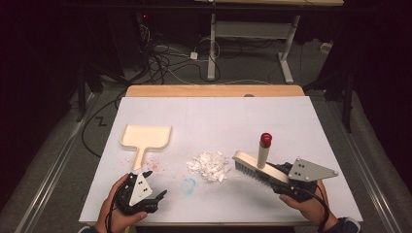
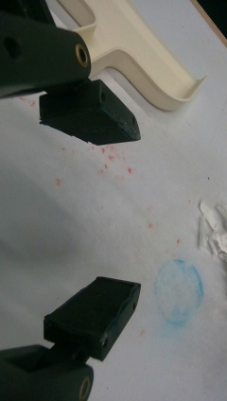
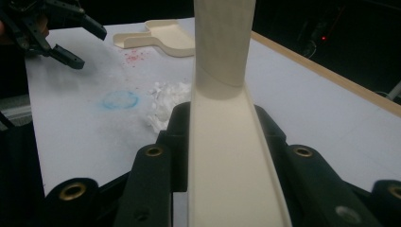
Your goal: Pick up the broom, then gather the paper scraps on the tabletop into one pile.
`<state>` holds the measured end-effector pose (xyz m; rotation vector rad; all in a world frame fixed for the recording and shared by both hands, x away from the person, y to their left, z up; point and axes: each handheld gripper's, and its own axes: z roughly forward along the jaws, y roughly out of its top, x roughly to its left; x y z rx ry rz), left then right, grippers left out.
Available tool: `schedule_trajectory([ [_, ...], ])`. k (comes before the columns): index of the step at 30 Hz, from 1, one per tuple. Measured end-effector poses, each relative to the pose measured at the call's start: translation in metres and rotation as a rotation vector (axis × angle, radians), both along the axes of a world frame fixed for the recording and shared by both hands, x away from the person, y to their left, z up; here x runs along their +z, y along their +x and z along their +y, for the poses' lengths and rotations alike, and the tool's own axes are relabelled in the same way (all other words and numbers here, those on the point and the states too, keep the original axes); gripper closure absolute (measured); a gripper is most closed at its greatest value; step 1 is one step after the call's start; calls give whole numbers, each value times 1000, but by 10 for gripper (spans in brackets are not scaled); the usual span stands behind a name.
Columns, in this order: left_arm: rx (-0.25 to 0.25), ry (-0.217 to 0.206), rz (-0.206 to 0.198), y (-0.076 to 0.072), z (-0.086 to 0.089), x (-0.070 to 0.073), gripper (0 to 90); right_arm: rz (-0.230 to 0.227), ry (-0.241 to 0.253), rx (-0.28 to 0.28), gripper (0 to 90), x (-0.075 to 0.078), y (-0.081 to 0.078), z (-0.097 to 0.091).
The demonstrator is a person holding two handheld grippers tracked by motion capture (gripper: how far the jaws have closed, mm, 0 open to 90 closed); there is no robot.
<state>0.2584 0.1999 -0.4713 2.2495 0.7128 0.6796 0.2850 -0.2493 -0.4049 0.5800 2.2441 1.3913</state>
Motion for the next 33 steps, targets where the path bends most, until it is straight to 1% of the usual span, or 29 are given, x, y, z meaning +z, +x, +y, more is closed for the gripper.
schedule_trajectory([
  [3,-6,7,-3,0,-1,0,228,13,-2,-7,677,2,-5,-8],
  [5,-10,10,2,1,-1,-1,228,29,-17,-14,677,4,-8,-12],
  [6,-9,4,3,1,-1,-2,229,38,-20,-19,677,5,-10,-15],
  [7,-9,1,5,2,-1,-2,228,54,-17,-26,677,5,-12,-18],
  [9,-12,-2,9,4,0,-3,228,92,-14,-21,677,5,-14,-24],
  [10,-13,-3,9,5,1,-3,228,103,-12,-18,677,5,-15,-26],
  [13,-13,-8,9,6,1,-3,228,154,-10,3,677,4,-19,-32],
  [15,-19,-7,9,6,0,-2,228,190,-31,8,677,3,-21,-33],
  [17,-26,0,5,6,-2,-2,228,203,-54,20,677,2,-25,-34],
  [23,-26,-2,7,7,-3,-2,228,275,-77,45,677,-3,-34,-40],
  [25,-25,-3,9,7,-3,-2,228,315,-79,58,677,-6,-33,-41],
  [26,-27,4,12,7,-3,-3,228,324,-75,57,677,-8,-32,-42],
  [28,-28,4,13,6,-3,-3,228,351,-80,56,676,-10,-26,-42],
  [29,-26,2,14,6,-3,-3,228,353,-81,42,676,-12,-24,-42],
  [32,-25,2,10,5,-3,-2,229,399,-63,11,676,-16,-15,-45],
  [33,-28,4,11,6,-3,-2,228,398,-65,-4,676,-17,-13,-47],
])
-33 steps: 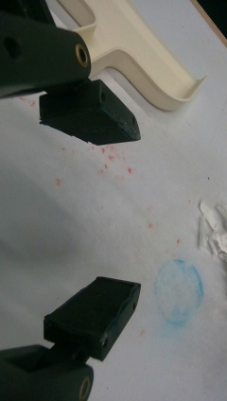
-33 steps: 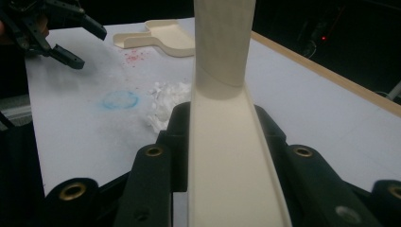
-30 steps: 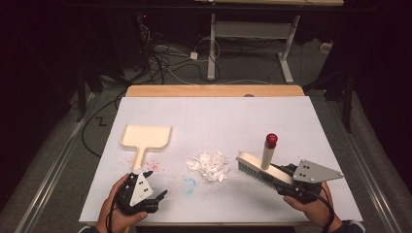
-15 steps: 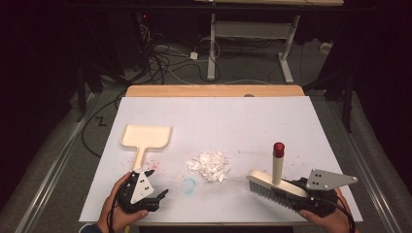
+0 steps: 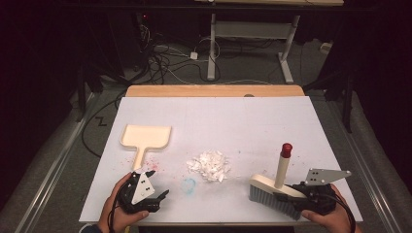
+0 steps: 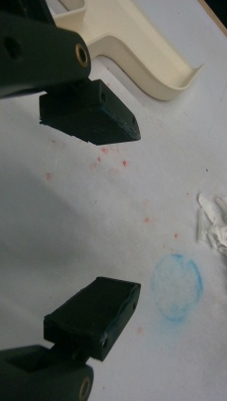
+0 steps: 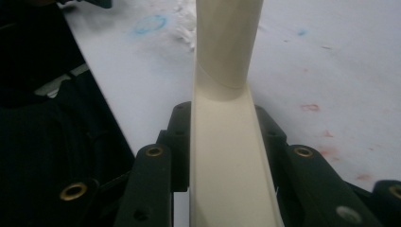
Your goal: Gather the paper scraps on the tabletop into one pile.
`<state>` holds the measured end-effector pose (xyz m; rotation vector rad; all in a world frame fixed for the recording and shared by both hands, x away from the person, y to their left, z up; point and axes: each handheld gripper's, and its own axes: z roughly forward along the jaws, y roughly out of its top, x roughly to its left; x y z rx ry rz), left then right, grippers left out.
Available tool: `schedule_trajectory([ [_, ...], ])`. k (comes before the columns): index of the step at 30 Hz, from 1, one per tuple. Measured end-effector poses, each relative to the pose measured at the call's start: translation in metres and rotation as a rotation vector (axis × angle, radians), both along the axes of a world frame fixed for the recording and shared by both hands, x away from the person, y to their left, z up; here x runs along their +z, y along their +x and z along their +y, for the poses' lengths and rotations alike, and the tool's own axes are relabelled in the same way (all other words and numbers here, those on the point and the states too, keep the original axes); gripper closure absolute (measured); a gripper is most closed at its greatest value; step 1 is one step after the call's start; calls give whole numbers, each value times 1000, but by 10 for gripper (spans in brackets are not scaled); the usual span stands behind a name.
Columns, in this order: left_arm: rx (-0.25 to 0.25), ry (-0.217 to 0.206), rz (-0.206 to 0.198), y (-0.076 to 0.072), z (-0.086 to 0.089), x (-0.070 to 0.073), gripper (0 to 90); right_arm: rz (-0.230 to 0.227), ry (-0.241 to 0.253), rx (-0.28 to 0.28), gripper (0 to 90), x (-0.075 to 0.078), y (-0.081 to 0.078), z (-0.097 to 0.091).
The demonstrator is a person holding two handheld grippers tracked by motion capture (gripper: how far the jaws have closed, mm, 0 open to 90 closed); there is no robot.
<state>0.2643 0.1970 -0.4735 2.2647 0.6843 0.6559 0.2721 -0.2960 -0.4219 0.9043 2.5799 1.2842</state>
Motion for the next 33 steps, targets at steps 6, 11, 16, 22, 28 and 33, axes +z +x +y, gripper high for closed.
schedule_trajectory([
  [6,-15,13,8,0,-3,-2,228,2,-30,-54,672,-2,8,-12],
  [11,-16,10,7,-1,-3,-1,228,49,-54,-38,670,1,14,-23],
  [16,-19,13,10,-1,-4,-2,228,84,-92,-45,629,-2,30,-24],
  [22,-19,18,16,0,-5,-2,228,97,-146,-90,548,-6,55,-19],
  [28,-21,22,22,1,-5,-4,222,68,-189,-71,483,-3,78,-19],
  [33,-24,19,28,1,-6,-4,219,42,-271,-44,449,-3,96,-21],
])
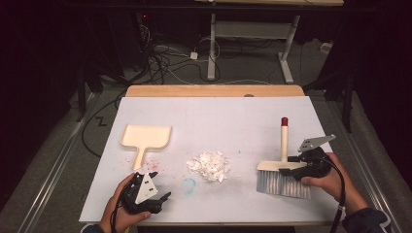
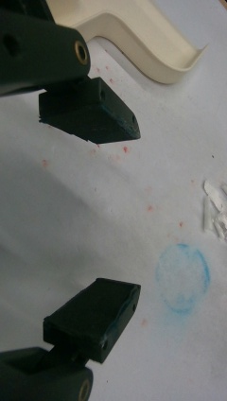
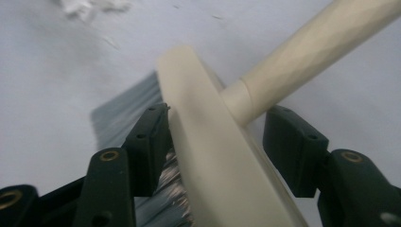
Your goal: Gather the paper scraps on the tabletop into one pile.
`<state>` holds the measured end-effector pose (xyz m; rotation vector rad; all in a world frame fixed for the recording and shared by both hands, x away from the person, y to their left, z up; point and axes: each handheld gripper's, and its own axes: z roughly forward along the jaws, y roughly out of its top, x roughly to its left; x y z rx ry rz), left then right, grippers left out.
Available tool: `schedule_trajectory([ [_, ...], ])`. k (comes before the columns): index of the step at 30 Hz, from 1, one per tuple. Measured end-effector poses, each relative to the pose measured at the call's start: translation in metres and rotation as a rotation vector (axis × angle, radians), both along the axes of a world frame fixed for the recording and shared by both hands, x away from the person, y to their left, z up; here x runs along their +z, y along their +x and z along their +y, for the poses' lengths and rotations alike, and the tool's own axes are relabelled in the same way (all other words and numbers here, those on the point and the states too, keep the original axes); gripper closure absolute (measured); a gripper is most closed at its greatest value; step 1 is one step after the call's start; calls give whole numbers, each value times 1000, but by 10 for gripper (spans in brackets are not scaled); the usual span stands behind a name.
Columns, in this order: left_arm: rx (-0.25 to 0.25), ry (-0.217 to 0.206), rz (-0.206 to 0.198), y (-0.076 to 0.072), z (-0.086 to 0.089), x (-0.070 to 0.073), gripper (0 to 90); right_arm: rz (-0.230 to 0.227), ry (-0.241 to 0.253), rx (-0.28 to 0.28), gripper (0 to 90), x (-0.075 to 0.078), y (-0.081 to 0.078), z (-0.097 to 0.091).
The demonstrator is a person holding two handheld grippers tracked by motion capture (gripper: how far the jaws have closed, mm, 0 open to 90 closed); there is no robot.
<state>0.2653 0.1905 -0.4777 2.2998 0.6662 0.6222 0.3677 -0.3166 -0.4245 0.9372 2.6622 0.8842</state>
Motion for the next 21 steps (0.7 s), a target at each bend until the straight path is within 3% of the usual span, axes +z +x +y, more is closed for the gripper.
schedule_trajectory([
  [2,-5,7,-9,0,0,0,219,-41,-29,5,525,-1,7,-1],
  [5,-6,8,-8,0,0,0,219,-55,-16,-13,491,-3,15,-1],
  [7,-4,6,-7,0,1,0,219,-89,-36,-25,497,-4,16,2],
  [11,-2,7,-12,0,2,1,219,-159,-30,-48,491,-4,13,5],
  [18,3,-2,-13,-1,2,2,219,-311,62,-134,390,11,-3,11],
  [21,3,-1,-15,-1,2,2,219,-376,69,-157,329,17,-11,18],
])
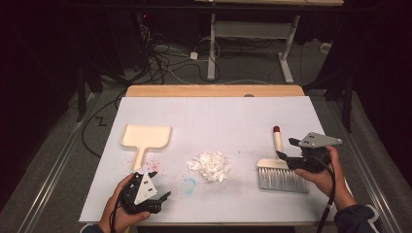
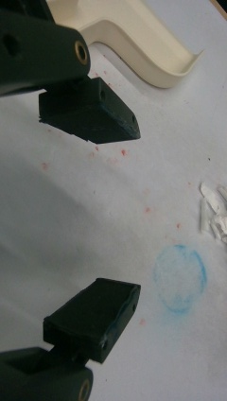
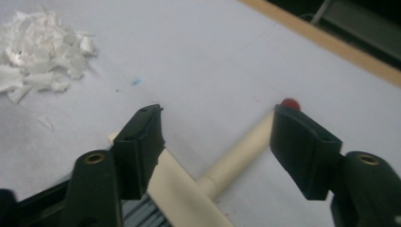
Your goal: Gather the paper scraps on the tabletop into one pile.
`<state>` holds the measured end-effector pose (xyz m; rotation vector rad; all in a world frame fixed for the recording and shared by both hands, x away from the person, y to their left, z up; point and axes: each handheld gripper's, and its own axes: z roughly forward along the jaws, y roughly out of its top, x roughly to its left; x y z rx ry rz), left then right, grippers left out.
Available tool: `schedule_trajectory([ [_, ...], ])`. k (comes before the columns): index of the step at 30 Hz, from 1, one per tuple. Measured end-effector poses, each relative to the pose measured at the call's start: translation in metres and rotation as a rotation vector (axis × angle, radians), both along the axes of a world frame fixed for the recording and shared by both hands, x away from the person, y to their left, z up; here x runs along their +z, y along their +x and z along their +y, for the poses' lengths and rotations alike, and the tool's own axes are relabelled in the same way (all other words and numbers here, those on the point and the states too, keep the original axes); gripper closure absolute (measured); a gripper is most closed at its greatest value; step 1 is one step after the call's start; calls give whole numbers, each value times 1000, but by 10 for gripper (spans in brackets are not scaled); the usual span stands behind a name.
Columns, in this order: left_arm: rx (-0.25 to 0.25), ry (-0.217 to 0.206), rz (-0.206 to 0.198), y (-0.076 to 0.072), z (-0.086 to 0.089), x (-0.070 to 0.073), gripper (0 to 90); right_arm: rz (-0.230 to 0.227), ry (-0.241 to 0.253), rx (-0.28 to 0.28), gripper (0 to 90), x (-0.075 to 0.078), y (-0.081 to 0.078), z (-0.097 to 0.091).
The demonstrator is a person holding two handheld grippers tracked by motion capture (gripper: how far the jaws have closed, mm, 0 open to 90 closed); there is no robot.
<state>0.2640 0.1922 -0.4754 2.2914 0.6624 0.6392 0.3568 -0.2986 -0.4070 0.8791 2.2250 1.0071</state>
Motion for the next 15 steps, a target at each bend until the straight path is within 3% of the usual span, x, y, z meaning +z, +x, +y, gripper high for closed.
schedule_trajectory([
  [7,5,-6,-1,0,0,0,219,-105,54,-58,247,11,-16,9],
  [15,6,-10,-2,0,0,0,219,-190,78,-118,233,5,-42,6],
])
